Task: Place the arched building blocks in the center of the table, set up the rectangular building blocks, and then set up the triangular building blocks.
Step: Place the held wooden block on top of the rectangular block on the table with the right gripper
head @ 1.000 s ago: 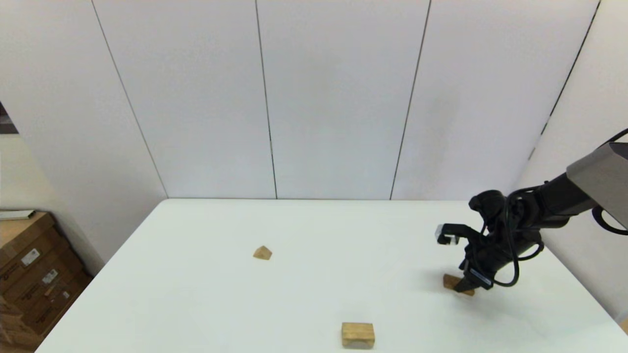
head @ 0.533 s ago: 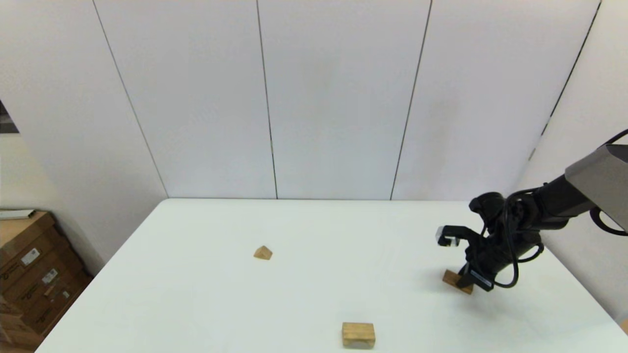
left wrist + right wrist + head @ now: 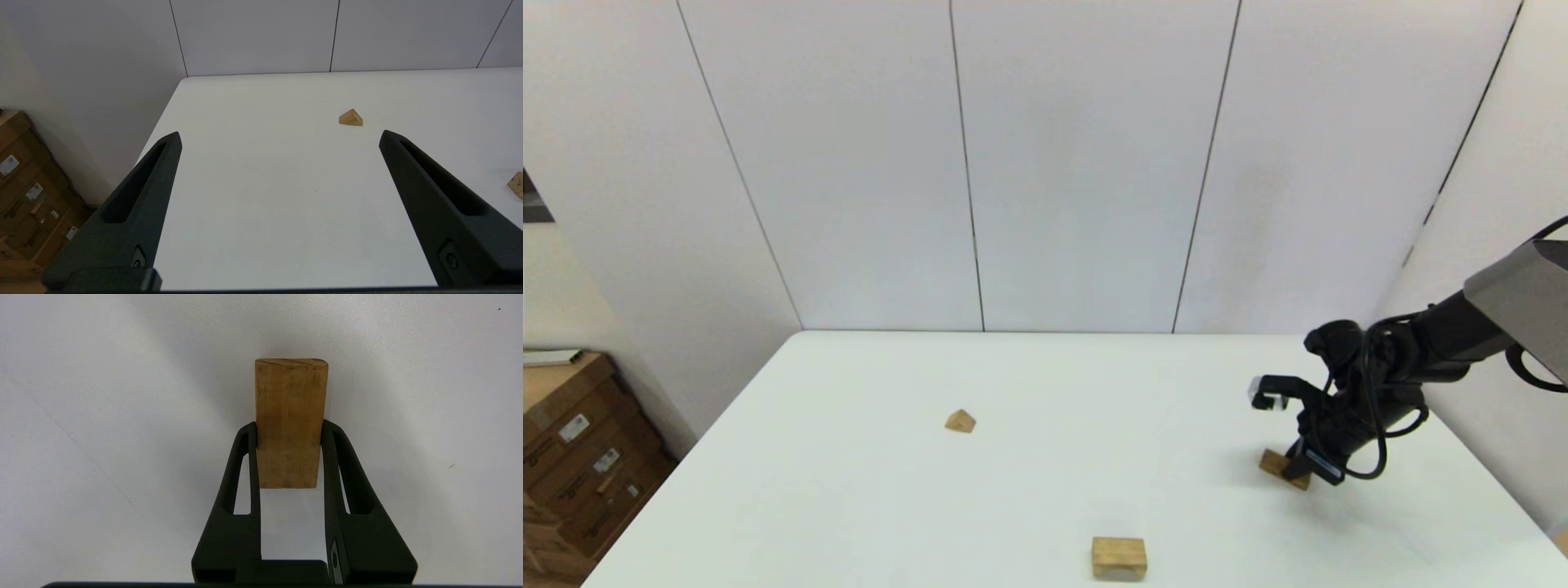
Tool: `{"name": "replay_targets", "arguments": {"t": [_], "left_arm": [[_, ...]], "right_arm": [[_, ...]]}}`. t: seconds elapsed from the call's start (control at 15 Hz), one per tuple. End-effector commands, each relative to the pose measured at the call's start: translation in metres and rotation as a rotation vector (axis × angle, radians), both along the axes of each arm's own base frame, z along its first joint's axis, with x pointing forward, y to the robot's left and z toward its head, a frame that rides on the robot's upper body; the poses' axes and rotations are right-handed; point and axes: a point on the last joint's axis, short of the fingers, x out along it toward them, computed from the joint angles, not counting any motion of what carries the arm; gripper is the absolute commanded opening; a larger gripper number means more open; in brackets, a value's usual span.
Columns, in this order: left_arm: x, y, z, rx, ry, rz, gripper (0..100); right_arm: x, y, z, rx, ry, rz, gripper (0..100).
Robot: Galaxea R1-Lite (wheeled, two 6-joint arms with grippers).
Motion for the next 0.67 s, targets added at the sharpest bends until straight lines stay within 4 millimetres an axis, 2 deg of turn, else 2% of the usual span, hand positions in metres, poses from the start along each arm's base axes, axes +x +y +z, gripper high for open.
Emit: {"name": "replay_targets", "arguments": {"t": [0.07,0.4,0.53,0.67], "left_arm": [[0.0,0.0,0.0,0.0,0.001,0.0,100],[0.0,0.0,0.0,0.0,0.001,0.0,100],[0.0,0.0,0.0,0.0,0.001,0.0,100],[0.0,0.0,0.0,0.0,0.001,0.0,100]], "right_arm": [[-0.005,0.001,0.026,0.002,-0.032,0.008,0],[-0.029,0.016,0.079,0.046,-0.046,0.052,0],[-0.043,0.032,0.095,0.054,-0.041,0.096,0],[-0.061,0.057,0.11,0.064,-0.057,0.17,0]]}}
